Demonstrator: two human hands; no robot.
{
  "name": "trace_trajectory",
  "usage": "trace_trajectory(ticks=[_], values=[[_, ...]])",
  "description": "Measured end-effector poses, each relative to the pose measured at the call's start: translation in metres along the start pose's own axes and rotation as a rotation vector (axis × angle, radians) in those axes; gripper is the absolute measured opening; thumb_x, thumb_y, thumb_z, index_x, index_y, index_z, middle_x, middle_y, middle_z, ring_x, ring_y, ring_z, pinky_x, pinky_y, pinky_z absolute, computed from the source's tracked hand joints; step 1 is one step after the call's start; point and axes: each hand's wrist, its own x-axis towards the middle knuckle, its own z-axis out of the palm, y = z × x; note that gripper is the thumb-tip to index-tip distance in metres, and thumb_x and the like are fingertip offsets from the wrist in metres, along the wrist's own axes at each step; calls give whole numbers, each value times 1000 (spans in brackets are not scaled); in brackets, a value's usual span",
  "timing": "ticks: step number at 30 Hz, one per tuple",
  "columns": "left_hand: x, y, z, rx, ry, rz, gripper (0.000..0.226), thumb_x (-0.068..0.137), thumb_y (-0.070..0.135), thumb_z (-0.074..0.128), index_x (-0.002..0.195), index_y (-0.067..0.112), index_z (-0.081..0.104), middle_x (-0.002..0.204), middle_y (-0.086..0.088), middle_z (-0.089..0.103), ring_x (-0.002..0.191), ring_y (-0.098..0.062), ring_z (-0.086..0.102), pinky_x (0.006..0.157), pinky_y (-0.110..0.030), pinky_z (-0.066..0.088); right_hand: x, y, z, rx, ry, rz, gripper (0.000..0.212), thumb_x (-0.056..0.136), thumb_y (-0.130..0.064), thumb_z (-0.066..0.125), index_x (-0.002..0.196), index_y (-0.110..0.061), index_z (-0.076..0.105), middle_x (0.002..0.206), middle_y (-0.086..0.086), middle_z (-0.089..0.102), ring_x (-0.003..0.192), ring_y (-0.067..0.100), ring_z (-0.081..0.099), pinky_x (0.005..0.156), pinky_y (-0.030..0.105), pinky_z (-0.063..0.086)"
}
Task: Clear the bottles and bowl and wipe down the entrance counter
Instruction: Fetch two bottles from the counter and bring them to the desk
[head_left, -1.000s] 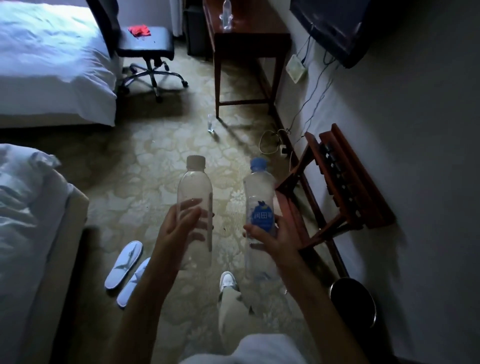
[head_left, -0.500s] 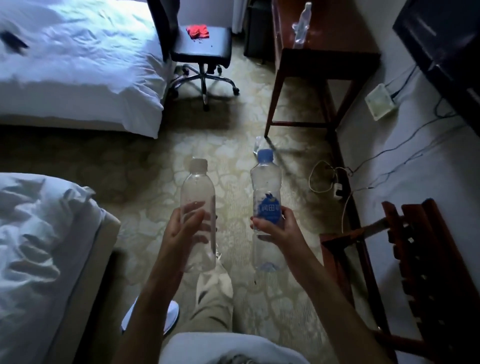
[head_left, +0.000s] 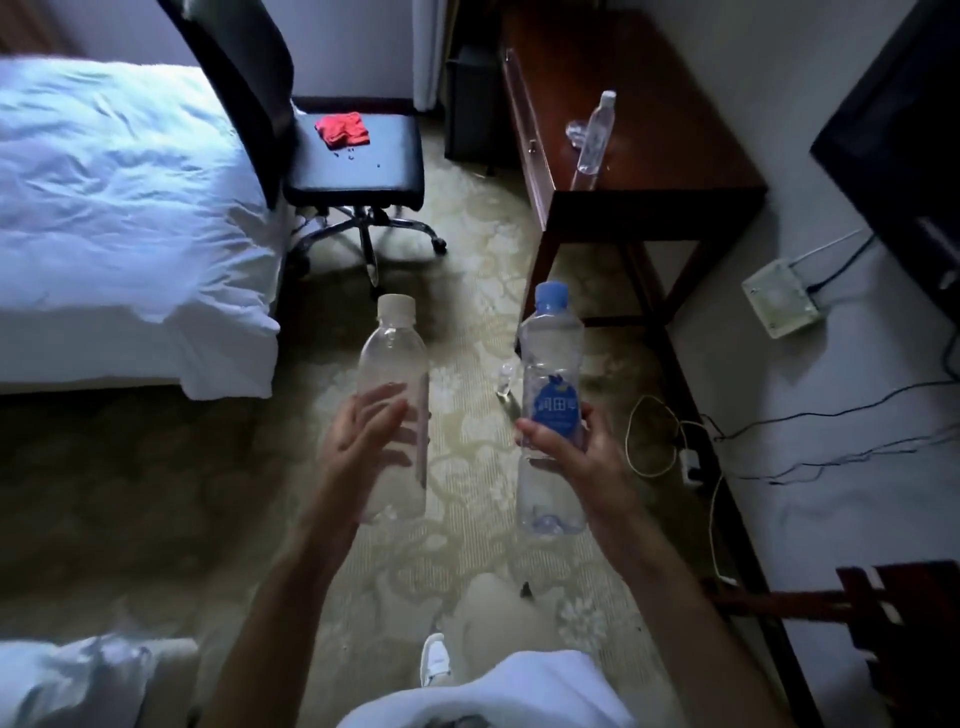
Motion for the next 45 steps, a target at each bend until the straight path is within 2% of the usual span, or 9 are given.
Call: trace_trajectory(ticks=[7, 13, 21, 24, 26, 29, 32, 36, 45], values=[[191, 3, 13, 9, -36, -87, 75, 56, 70, 77, 114, 25, 61, 111, -16, 68, 84, -22, 67, 63, -27, 52, 184, -10, 18, 106, 64, 90, 61, 77, -25, 79, 126, -20, 44, 120, 8, 67, 101, 20, 70, 84, 36, 54], [354, 89, 37, 58, -58, 14, 68, 59, 66, 77, 110, 23, 62, 93, 5, 68, 79, -10, 67, 60, -26, 54, 356, -103, 26, 138, 34, 40, 63, 75, -24, 80, 125, -23, 43, 114, 4, 68, 105, 25, 68, 98, 53, 50], [547, 125, 70, 1, -179, -58, 74, 49, 70, 81, 108, 27, 66, 93, 5, 67, 77, -7, 65, 61, -20, 52, 502, -167, 24, 229, 176, 19, 57, 81, -11, 74, 126, -14, 40, 103, 2, 65, 83, 15, 61, 78, 31, 51], [620, 123, 86, 29, -293, -97, 80, 51, 66, 83, 113, 20, 64, 85, 7, 66, 68, -4, 64, 56, -17, 49, 550, -164, 26, 281, 315, 63, 83, 62, -39, 85, 127, -10, 42, 108, 8, 67, 86, 18, 60, 71, 27, 49], [665, 131, 97, 48, -364, -104, 64, 62, 56, 80, 113, 20, 64, 87, 6, 71, 73, -5, 68, 59, -17, 51, 584, -165, 29, 264, 420, 86, 101, 41, -63, 87, 122, -19, 47, 114, 10, 68, 92, 20, 63, 79, 35, 51], [732, 150, 113, 108, -505, -148, 45, 78, 40, 75, 118, 24, 63, 103, 0, 73, 90, -11, 70, 77, -27, 54, 632, -174, 34, 272, 575, 83, 96, 35, -71, 83, 113, -25, 52, 114, 11, 70, 94, 20, 66, 95, 45, 49], [798, 173, 131, 178, -669, -155, 54, 71, 49, 74, 121, 31, 60, 116, 0, 70, 107, -21, 67, 90, -40, 53, 672, -190, 36, 293, 673, 46, 85, 52, -59, 84, 117, -17, 50, 115, 12, 68, 98, 19, 66, 96, 37, 49], [864, 170, 163, 254, -833, -150, 58, 72, 34, 80, 121, 24, 51, 118, 0, 68, 112, -27, 65, 94, -48, 53, 711, -187, 34, 300, 771, -9, 44, 86, -10, 69, 120, -13, 42, 104, -1, 61, 78, -9, 64, 70, 6, 48], [974, 117, 268, 512, -1092, 42, 68, 64, 30, 89, 119, 28, 50, 117, 3, 65, 104, -9, 66, 86, -28, 55, 792, -156, -6, 211, 1104, -3, 63, 76, 2, 77, 121, -15, 36, 103, -2, 59, 80, -7, 64, 76, 11, 50]])
